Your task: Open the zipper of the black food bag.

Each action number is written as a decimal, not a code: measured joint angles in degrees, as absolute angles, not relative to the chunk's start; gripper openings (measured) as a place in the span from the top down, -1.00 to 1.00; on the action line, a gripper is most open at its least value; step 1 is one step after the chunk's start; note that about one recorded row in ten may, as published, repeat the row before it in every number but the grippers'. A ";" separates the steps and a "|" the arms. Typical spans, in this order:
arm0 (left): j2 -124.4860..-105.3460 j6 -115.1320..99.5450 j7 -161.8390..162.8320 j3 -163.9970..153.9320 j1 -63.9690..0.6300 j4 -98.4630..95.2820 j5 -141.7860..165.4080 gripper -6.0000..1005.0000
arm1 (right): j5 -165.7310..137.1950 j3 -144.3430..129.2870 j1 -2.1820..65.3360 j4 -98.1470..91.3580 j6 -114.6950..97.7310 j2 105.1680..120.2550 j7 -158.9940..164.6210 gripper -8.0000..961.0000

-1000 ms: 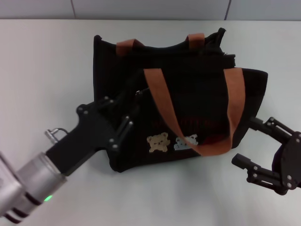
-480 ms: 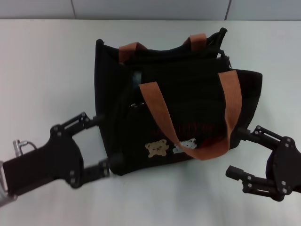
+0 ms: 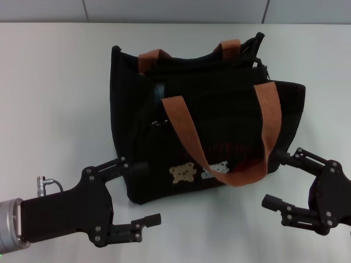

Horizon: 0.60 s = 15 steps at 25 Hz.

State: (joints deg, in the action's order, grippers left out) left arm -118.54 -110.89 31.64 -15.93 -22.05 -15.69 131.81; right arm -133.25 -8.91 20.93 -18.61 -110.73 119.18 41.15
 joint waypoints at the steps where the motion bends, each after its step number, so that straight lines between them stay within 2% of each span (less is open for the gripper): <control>1: -118.54 -110.89 31.64 -15.93 -22.05 -15.69 131.81 -0.65 | -133.25 -9.22 20.96 -18.59 -110.57 119.18 41.15 -0.72; 15: -118.57 -110.73 31.05 -15.61 -21.72 -15.70 131.36 -0.65 | -132.82 -9.50 21.74 -17.94 -108.27 119.44 40.66 -0.72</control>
State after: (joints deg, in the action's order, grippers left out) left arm -118.57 -110.73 31.05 -15.61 -21.72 -15.70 131.36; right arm -132.82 -9.50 21.74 -17.94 -108.27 119.44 40.66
